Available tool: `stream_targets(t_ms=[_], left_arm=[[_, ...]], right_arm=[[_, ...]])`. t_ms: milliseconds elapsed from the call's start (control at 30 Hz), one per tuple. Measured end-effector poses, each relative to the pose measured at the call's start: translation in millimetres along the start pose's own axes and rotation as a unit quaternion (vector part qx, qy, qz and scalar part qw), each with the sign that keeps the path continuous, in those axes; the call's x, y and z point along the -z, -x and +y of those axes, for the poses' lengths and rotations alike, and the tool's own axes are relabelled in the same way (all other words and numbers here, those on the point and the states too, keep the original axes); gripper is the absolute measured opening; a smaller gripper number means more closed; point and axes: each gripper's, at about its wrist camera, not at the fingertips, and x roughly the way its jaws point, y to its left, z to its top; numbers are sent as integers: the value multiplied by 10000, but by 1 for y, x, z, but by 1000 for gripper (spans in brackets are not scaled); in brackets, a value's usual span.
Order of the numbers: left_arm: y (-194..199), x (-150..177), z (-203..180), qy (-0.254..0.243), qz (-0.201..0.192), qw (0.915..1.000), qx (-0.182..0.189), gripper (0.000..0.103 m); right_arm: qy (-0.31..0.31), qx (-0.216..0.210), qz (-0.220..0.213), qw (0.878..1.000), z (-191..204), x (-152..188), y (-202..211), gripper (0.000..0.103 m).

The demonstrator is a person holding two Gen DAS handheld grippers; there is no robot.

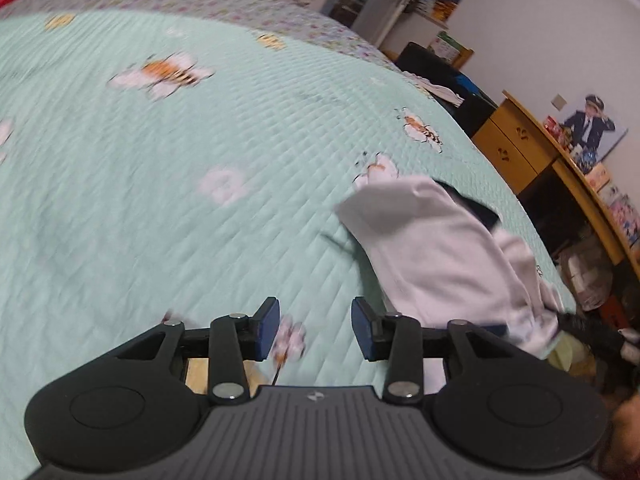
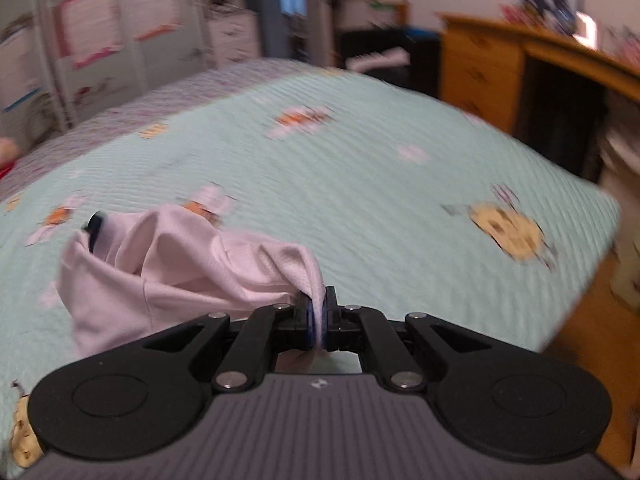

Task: Fold clothes

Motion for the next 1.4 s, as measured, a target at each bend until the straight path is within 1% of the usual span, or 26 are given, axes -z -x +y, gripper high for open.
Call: stream_targets(t_ms=[100, 200, 233, 267, 300, 333, 367, 433, 500, 533, 600, 667, 733, 767, 800, 933, 1033, 1067, 1133, 1233, 1267, 1300, 1333, 1367, 1400], left_arm=[[-29, -20, -16, -224, 61, 9997, 38, 43], [-60, -37, -28, -270, 177, 9991, 262, 45], [-70, -41, -29, -159, 241, 9988, 386, 48], [-80, -46, -27, 83, 321, 9982, 506, 51], [-89, -49, -23, 450, 394, 9960, 658, 53], [-98, -51, -19, 803, 464, 9924, 803, 54], [-105, -50, -18, 1018, 508, 9895, 893, 56], [-120, -49, -16, 1447, 595, 9819, 1071, 70], [-135, -47, -14, 1859, 692, 9722, 1241, 73], [-145, -42, -17, 1915, 883, 9693, 1263, 75], [-166, -29, -25, 2129, 1346, 9591, 1289, 75], [-165, -23, -42, 1922, 1354, 9628, 1335, 72], [-139, -30, -46, 1761, 991, 9701, 1343, 30], [-126, -33, -49, 1679, 809, 9732, 1347, 29], [-113, -37, -51, 1596, 626, 9759, 1349, 26], [-60, -50, -60, 1260, -106, 9827, 1355, 24], [-19, -61, -67, 997, -669, 9835, 1350, 24], [7, -70, -64, 833, -1018, 9826, 1309, 24], [58, -85, -61, 380, -1621, 9809, 1009, 24], [118, -85, -47, -119, -2133, 9757, 494, 25], [129, -78, -39, -266, -2112, 9765, 333, 27], [131, -69, -27, -318, -1885, 9814, 168, 32], [131, -58, -15, -362, -1652, 9856, -2, 40], [123, -45, -3, -314, -1386, 9896, -205, 43], [117, -31, 12, -106, -1219, 9920, -316, 45]], right_arm=[[-154, -4, 176, 9997, -22, 9, -4, 2], [-212, -24, 331, 9992, -34, 16, -9, 2], [-214, -31, 380, 9990, -36, 18, -10, 2], [-225, -47, 417, 9989, -37, 20, -11, 2], [-237, -65, 453, 9987, -38, 21, -12, 2], [-249, -82, 488, 9985, -39, 23, -13, 2], [-262, -101, 512, 9983, -40, 24, -14, 2], [-295, -143, 547, 9980, -42, 26, -16, 2], [-361, -202, 567, 9975, -45, 26, -16, 3], [-398, -236, 580, 9972, -46, 27, -17, 3], [-412, -299, 636, 9967, -47, 28, -19, 3], [-480, -388, 683, 9958, -46, 28, -19, 3], [-546, -523, 707, 9946, -45, 28, -18, 3], [-577, -618, 705, 9939, -43, 26, -16, 3], [-607, -714, 702, 9931, -41, 25, -14, 3], [-343, -1511, 460, 9868, 0, 8, 8, 3], [-136, -2111, 270, 9770, 31, -5, 24, 3], [-66, -2308, 207, 9727, 41, -10, 29, 3], [91, -2634, 49, 9646, 66, -19, 39, 3], [362, -2990, -244, 9532, 110, -34, 52, 3], [464, -2967, -214, 9536, 121, -33, 51, 3], [567, -2925, -168, 9544, 131, -32, 50, 3], [670, -2883, -122, 9551, 141, -31, 48, 3], [707, -2797, 100, 9574, 148, -26, 39, 3], [750, -2624, 294, 9616, 153, -19, 29, 3]])
